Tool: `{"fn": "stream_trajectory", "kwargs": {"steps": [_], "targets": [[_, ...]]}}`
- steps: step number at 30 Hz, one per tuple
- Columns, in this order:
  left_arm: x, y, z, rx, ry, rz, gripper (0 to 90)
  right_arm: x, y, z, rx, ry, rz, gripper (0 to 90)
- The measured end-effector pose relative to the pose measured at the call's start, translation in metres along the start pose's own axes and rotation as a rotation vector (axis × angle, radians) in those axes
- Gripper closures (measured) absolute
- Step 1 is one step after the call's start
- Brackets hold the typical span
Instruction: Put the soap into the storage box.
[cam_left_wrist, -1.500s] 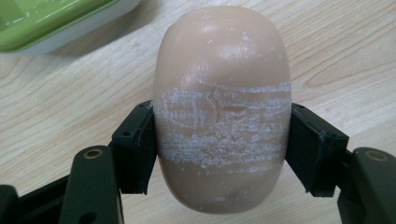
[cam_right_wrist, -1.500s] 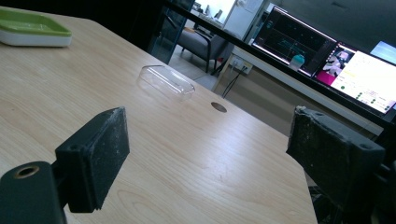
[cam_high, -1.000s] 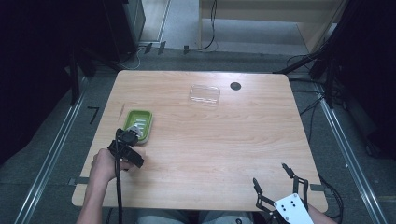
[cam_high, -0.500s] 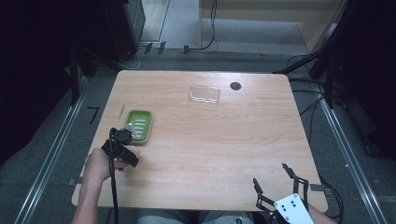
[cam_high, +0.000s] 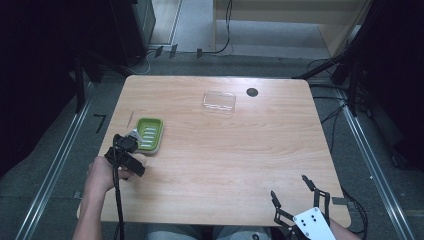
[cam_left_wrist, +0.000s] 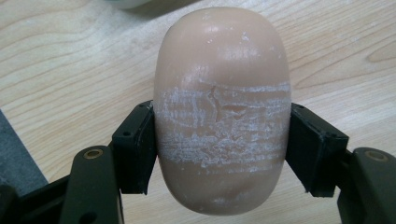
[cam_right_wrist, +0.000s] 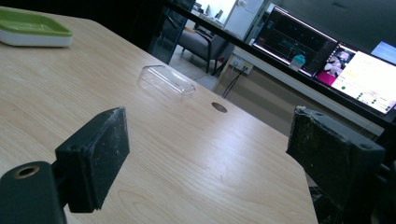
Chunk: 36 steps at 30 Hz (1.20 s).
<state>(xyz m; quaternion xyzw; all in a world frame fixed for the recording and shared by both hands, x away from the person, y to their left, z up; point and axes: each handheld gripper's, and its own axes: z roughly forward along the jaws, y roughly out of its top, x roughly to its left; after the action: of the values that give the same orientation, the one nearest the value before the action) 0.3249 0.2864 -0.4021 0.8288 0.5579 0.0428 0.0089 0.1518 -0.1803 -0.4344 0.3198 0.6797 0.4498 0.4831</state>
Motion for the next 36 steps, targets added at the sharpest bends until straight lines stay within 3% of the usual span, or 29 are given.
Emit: {"fn": "stream_trajectory", "kwargs": {"steps": [27, 36], "targets": [[0.0, 0.026, -0.01, -0.019, 0.001, 0.015, 33.8, 0.001, 0.0, 0.001, 0.003, 0.006, 0.001, 13.1], [0.001, 0.035, -0.012, -0.055, -0.008, 0.011, 33.7, 0.001, 0.0, 0.001, 0.004, 0.006, 0.002, 13.1]]}}
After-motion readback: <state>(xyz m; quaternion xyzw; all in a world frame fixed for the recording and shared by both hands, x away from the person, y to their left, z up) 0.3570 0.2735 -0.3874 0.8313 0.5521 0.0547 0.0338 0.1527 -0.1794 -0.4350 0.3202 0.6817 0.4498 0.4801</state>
